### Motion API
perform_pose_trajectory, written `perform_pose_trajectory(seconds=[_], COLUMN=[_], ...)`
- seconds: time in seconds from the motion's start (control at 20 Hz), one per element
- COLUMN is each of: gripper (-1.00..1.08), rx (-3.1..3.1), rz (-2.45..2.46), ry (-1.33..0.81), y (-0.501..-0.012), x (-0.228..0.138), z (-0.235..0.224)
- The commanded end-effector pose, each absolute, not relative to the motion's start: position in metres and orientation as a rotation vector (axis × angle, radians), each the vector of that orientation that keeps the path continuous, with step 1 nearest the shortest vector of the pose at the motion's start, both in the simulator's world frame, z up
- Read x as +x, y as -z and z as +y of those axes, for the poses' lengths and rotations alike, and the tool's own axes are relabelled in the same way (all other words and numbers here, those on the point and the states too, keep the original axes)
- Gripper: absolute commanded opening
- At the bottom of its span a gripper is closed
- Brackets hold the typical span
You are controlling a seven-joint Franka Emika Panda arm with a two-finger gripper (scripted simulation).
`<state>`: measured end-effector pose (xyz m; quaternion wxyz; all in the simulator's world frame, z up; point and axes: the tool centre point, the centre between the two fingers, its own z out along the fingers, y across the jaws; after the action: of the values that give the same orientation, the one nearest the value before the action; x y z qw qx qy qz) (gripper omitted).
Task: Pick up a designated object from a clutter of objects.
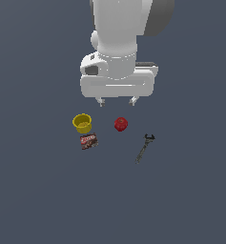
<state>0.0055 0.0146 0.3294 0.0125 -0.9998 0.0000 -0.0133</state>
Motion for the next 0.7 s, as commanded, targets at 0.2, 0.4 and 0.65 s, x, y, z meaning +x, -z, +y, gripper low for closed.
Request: perform_pose_trajectory(seconds=[0.2, 0.4, 0.65], gripper=[1.0, 1.0, 1.0], rx=[-3.115, -3.112, -3.112], rz=[0.0, 0.002, 0.002], ry=[0.046, 0.056, 0.056], y=[-0.329, -0.3281, -0.3279], x=[0.0077, 0.0123, 0.0128], z=[0.017, 0.022, 0.0226])
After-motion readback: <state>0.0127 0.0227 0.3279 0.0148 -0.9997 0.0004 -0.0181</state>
